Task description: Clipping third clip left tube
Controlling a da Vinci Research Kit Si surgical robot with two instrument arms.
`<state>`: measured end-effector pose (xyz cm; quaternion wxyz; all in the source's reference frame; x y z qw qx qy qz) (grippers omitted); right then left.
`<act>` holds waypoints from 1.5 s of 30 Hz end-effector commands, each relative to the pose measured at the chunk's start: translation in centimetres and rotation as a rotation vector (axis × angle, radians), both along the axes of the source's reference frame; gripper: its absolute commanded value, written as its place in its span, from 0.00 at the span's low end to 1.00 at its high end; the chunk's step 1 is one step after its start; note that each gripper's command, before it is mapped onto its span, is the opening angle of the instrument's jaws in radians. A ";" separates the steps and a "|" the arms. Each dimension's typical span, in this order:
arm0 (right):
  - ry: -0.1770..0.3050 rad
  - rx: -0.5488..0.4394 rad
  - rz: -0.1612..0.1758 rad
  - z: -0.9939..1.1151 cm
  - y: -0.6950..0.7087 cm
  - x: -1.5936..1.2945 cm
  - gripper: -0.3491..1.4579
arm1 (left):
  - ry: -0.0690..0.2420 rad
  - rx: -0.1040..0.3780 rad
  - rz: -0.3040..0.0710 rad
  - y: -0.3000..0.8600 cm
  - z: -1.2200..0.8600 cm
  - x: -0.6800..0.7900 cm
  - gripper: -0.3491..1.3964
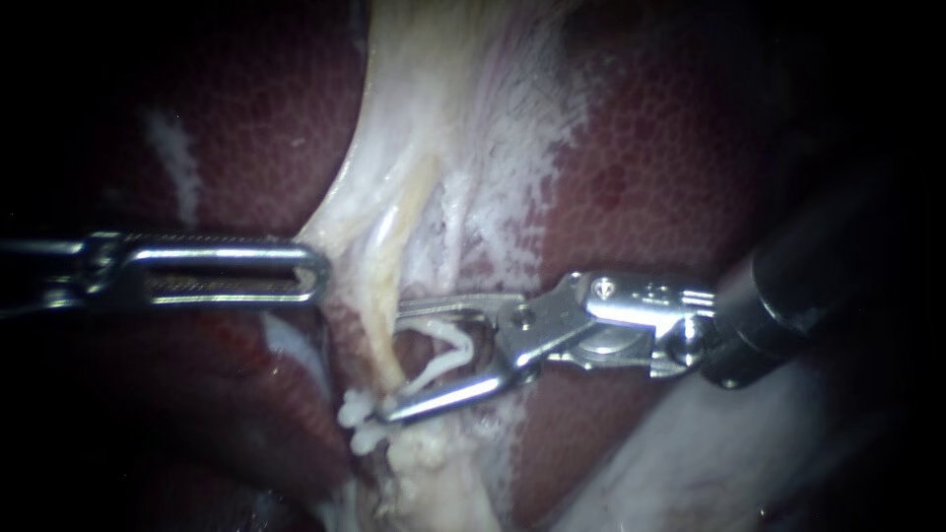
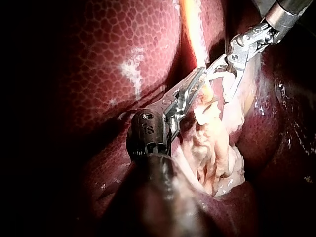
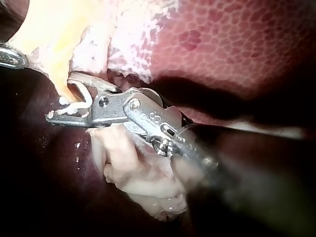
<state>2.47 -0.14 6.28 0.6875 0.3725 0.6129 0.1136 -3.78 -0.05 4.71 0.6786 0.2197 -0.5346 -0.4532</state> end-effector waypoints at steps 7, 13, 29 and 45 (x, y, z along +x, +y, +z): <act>0.021 0.073 -0.065 0.00 -0.01 0.10 0.47 | -0.001 0.001 0.001 0.00 0.01 0.00 0.00; 0.041 0.082 -0.097 0.03 0.02 0.35 0.48 | -0.001 0.000 0.001 0.00 0.02 -0.01 0.00; 0.048 0.084 -0.107 0.07 0.10 0.37 0.49 | 0.000 0.000 0.000 -0.01 0.02 -0.01 0.00; 0.031 0.067 -0.041 -0.19 0.63 0.13 0.48 | 0.000 0.000 0.000 -0.01 0.02 -0.01 0.00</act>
